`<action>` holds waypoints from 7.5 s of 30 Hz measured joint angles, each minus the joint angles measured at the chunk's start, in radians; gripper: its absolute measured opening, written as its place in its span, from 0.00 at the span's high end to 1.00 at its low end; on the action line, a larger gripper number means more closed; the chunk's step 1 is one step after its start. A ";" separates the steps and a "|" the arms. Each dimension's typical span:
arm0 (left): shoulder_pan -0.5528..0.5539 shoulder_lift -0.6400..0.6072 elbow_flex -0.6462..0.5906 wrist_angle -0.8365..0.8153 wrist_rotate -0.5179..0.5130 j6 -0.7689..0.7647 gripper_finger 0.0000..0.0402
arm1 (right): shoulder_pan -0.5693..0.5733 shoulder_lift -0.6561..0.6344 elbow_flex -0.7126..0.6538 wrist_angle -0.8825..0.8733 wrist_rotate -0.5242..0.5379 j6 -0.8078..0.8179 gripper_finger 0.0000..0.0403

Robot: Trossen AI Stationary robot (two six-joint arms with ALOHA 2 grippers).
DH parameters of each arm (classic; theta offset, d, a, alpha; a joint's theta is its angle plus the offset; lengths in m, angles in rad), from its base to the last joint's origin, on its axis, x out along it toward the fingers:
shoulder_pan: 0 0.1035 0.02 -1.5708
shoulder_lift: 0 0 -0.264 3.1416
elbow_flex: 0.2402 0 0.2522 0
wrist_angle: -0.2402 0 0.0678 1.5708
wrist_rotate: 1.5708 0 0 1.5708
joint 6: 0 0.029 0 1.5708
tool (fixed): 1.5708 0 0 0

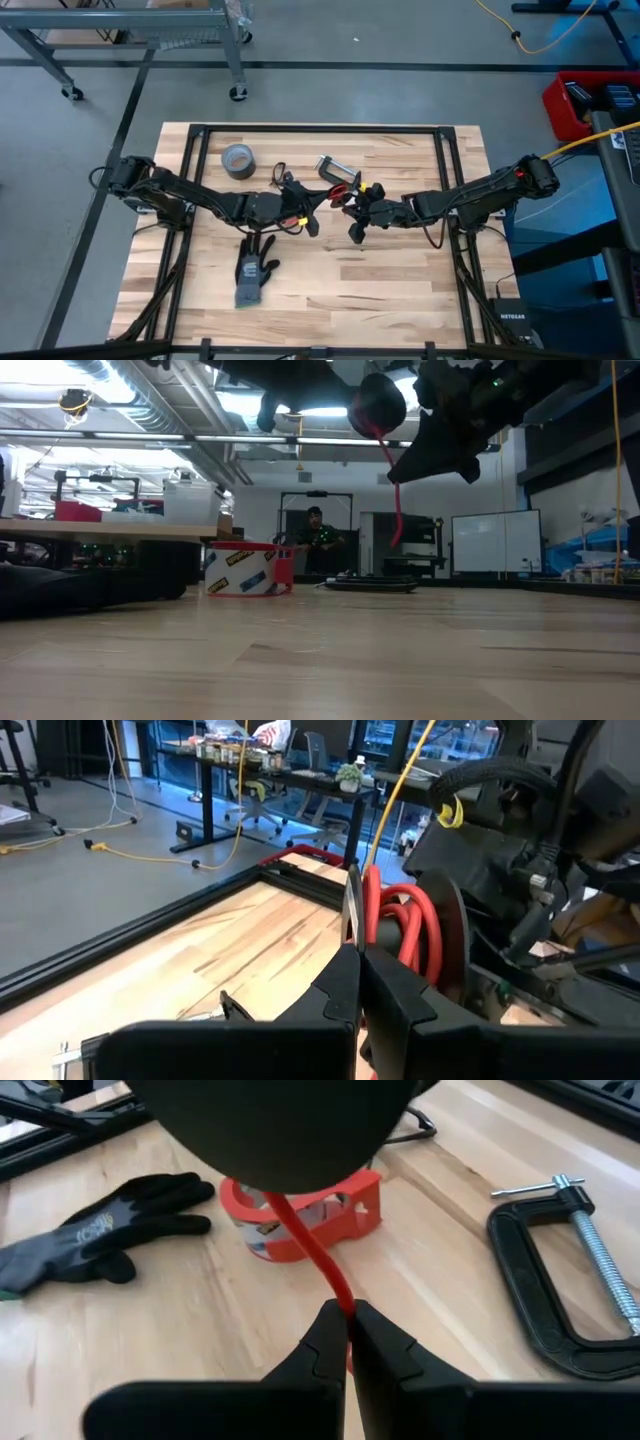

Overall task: Coil cords
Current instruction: Coil the red wire onto the spool

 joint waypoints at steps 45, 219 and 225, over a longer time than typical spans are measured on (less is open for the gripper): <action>-0.002 0.000 0.001 0.017 0.028 0.007 1.00 | 0.000 0.000 -0.001 -0.048 -0.083 0.001 0.78; 0.029 0.000 0.000 0.139 -0.078 0.130 1.00 | 0.117 0.012 0.000 0.158 0.044 0.164 0.56; 0.059 0.000 0.001 0.174 -0.080 0.131 1.00 | 0.117 0.085 0.000 0.326 0.052 0.186 0.55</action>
